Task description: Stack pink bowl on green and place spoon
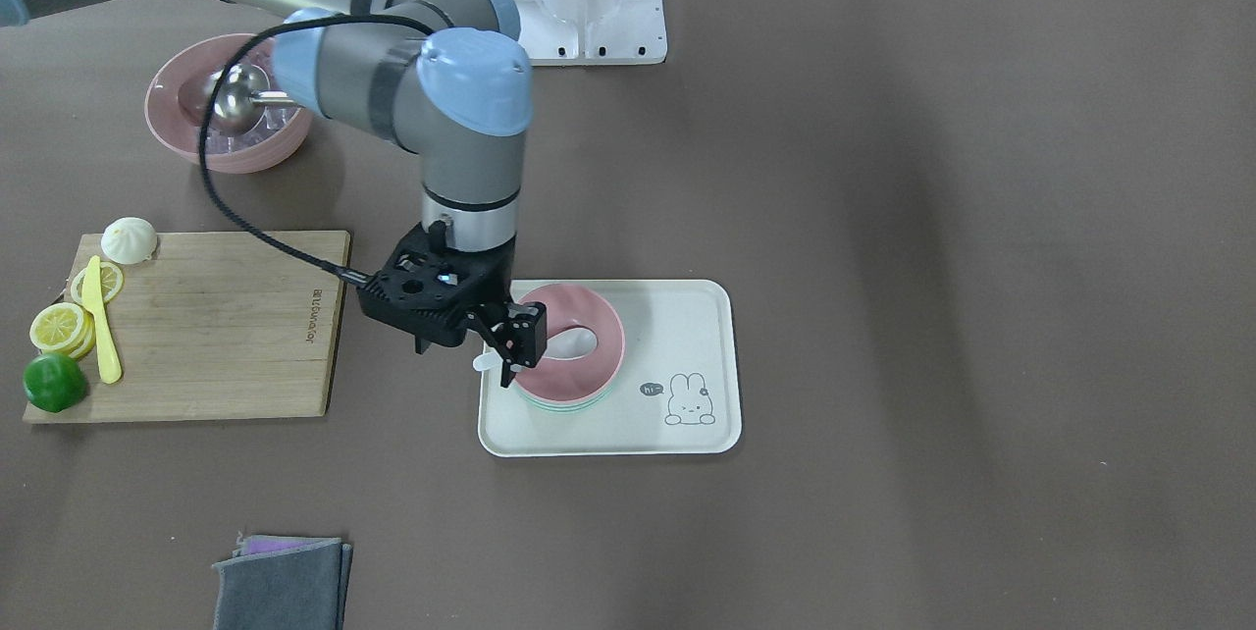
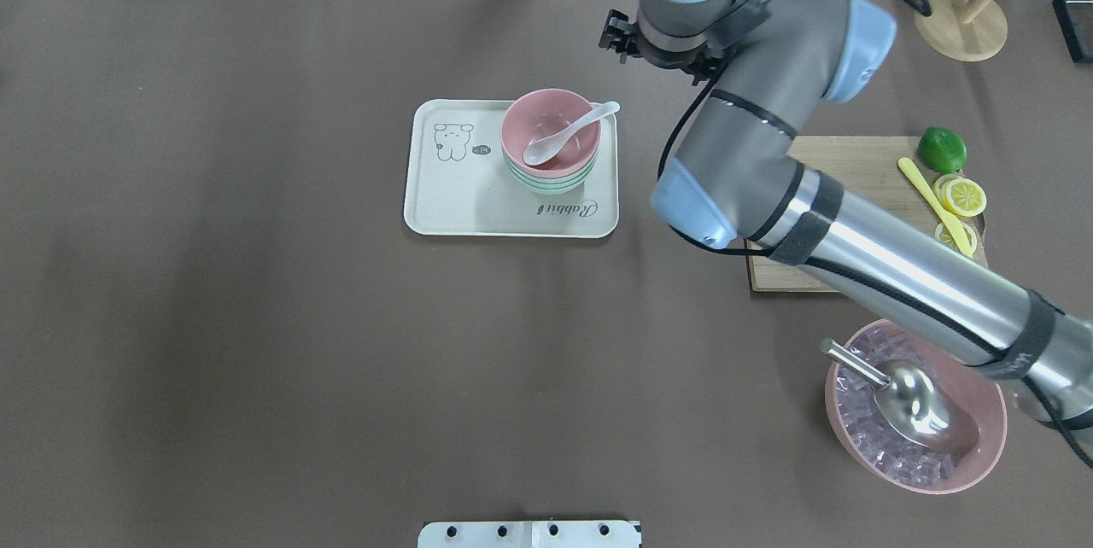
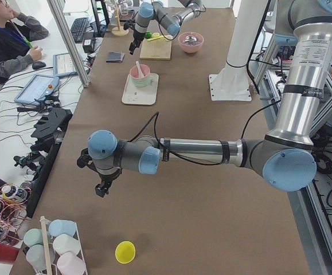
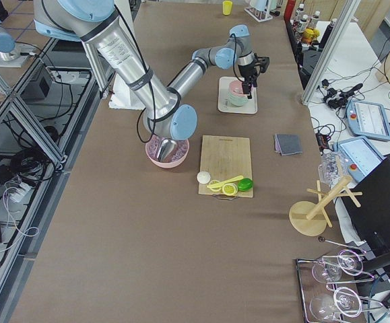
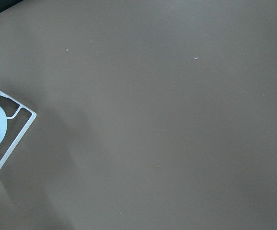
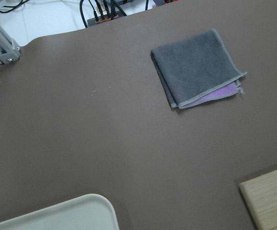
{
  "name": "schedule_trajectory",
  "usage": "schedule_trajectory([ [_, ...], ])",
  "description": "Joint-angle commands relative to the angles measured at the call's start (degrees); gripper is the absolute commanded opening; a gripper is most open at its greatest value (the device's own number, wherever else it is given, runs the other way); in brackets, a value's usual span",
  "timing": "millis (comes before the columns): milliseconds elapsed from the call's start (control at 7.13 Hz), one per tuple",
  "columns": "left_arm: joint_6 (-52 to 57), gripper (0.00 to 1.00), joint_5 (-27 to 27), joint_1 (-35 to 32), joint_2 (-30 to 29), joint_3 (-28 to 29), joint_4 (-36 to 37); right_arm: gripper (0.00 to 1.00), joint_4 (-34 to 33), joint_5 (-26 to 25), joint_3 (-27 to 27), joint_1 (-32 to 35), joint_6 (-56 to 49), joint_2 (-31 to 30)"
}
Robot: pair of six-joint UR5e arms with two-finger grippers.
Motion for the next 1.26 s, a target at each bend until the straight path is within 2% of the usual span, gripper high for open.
schedule_trajectory([
  [0, -16.41, 0.98, -3.48, -0.08, 6.02, -4.71, 0.05, 1.0, 0.08, 11.54, 4.13, 8.32, -14.0, -7.15],
  [140, -17.48, 0.98, -3.33, 0.26, 8.65, -4.11, 0.32, 1.0, 0.17, 16.64, 5.19, 12.1, -21.9, -10.31],
  [421, -16.62, 0.98, -2.21, 1.57, 13.23, -10.76, 0.41, 1.0, 0.25, 20.28, 9.13, 17.47, -31.96, -18.65],
  [701, -15.65, 0.98, 6.11, 7.37, 13.34, -12.72, 1.89, 1.0, 0.17, 21.25, 13.0, 21.95, -37.93, -27.36],
  [841, -14.69, 0.98, 9.55, 8.17, 13.25, -15.5, 4.95, 1.0, 0.25, 25.35, 13.19, 25.11, -45.89, -31.83],
  [1122, -14.07, 0.98, 9.23, 7.65, 14.04, -24.53, 20.72, 1.0, 0.25, 27.06, 15.83, 31.44, -59.8, -42.29],
])
